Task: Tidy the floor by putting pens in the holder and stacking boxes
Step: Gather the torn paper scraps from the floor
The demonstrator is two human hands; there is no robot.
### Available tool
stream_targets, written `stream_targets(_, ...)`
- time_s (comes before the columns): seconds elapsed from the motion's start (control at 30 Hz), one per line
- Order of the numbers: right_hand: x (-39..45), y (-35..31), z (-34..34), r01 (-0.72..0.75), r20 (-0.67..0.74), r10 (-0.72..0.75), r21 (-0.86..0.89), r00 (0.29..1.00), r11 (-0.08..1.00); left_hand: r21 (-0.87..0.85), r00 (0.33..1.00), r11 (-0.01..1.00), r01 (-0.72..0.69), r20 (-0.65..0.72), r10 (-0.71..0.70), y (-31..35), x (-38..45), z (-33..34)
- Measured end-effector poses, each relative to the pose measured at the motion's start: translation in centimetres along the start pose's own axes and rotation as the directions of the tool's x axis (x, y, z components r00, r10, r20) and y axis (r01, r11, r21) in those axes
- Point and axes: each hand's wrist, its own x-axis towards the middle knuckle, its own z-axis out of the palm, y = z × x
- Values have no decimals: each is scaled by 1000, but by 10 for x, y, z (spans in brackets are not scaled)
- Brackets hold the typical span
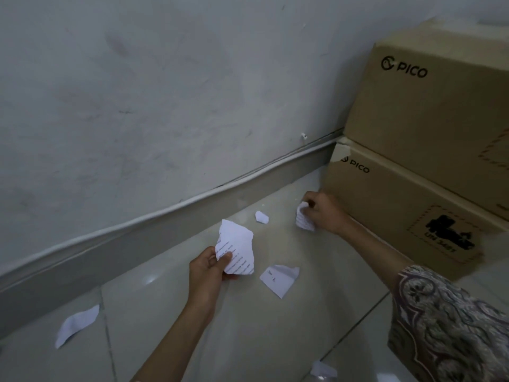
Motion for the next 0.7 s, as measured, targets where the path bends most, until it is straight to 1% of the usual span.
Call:
stream_targets(0.03, -6, -10, -2, -22, -4, 23, 148, 1000, 989, 4, 1000, 1000, -6, -10, 6, 1, 0, 3)
stream_targets(0.1, -23, -35, -2, -69, 91, 38, 375, 995, 925, 8, 1000, 1000, -8, -22, 8, 2, -1, 8)
stream_targets(0.13, -32, -49, 2, -89, 145, 28, 437, 989, 895, 7, 1000, 1000, -2, -20, 2, 2, -1, 11)
stream_targets(0.17, -40, -59, 10, -102, 185, 17, 462, 983, 881, 14, 1000, 1000, 7, -19, -6, 2, -2, 14)
stream_targets(0.23, -53, -79, 27, -84, 189, -5, 458, 982, 885, 36, 1000, 999, 9, -11, -8, 3, -3, 18)
stream_targets(0.3, -61, -91, 46, -30, 175, -42, 388, 984, 921, 26, 999, 1000, 16, 28, -16, 3, -5, 21)
stream_targets(0.4, -66, -103, 63, 8, 169, -63, 305, 984, 952, 14, 998, 1000, 10, 64, -11, 5, -8, 19)
stream_targets(0.5, -60, -106, 67, 7, 235, -91, 335, 968, 942, 59, 998, 997, -48, 42, 46, 6, -6, 8)
stream_targets(0.57, -52, -104, 66, -44, 283, -85, 421, 955, 906, 107, 998, 992, -70, 0, 71, 7, -2, -3)
stream_targets(0.63, -39, -100, 65, -108, 243, -16, 486, 970, 867, 96, 998, 995, -40, -47, 45, 5, 4, -14)
stream_targets(0.7, -23, -92, 66, -110, 115, 66, 437, 991, 893, 69, 997, 997, -16, -79, 21, 2, 8, -24)
